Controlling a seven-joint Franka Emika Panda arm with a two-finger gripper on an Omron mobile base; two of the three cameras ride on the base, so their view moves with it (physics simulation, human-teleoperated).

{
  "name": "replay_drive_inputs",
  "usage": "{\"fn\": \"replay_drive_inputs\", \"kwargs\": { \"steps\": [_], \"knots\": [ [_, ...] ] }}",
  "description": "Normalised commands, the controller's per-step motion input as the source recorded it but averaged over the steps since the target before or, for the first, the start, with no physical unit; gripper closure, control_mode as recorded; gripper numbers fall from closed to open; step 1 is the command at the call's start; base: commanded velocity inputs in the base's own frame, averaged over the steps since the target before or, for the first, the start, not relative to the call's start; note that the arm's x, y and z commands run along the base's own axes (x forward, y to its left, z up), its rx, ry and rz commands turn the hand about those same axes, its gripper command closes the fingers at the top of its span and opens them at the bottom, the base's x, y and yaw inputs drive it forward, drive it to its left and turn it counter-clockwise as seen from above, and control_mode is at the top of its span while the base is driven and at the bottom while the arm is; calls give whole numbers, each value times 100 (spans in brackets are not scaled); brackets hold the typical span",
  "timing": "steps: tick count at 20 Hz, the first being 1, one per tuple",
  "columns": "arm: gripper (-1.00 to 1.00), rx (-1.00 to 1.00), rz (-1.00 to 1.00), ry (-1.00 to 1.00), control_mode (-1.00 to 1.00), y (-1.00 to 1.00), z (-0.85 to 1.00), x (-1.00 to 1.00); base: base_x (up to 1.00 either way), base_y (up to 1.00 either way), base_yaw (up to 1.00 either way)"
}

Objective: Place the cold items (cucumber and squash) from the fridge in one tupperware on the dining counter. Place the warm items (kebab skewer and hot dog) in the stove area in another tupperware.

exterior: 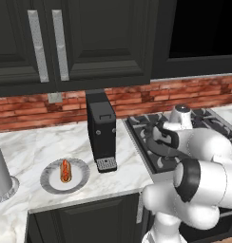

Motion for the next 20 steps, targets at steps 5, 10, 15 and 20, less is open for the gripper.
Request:
{"fn": "replay_drive_inputs", "kwargs": {
  "steps": [5,10,15,20],
  "knots": [
    [100,4,-8,-13,-100,0,55,-61,0,0,0],
    [100,8,-4,-6,-100,0,53,-58,0,0,0],
    [100,10,-12,0,-100,10,48,-47,0,0,0],
    [100,10,-19,1,-100,26,56,-32,0,0,0]
  ]
}}
